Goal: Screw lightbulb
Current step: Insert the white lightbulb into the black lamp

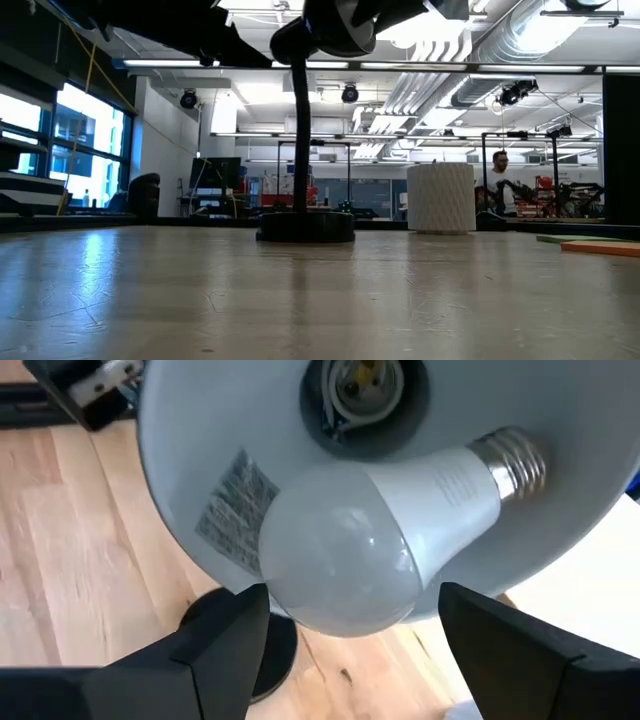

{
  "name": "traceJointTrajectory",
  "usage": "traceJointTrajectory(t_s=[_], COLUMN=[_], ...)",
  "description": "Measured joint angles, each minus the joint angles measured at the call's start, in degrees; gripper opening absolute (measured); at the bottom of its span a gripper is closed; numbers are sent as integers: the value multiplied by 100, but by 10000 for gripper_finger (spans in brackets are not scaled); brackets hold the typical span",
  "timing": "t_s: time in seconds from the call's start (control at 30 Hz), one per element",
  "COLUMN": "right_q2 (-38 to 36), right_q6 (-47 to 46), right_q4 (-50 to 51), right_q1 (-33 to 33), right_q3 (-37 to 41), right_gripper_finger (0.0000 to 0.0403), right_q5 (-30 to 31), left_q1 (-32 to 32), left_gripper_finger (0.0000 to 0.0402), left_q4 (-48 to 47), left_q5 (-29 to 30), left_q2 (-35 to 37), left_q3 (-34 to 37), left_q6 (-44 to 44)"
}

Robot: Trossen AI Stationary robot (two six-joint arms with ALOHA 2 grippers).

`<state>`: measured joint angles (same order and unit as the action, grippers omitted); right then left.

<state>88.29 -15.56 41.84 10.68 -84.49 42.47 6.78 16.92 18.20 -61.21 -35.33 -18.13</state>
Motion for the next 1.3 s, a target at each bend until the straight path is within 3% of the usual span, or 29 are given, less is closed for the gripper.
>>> traceJointTrajectory(t_s=[1.03,1.17,1.3], right_q2=[-73,-264,-419], right_q6=[-270,-372,-704], right_q4=[824,1217,1965], right_q1=[140,494,1047], right_q3=[0,0,0], right_gripper_finger=[289,289,289], right_q5=[-317,274,1599], left_q1=[-2,-2,-2], left_gripper_finger=[0,0,0], left_q4=[-36,-65,-88], left_q5=[-2,-2,-2], left_q2=[0,-2,-2], left_q3=[0,0,0], left_q6=[6,7,13])
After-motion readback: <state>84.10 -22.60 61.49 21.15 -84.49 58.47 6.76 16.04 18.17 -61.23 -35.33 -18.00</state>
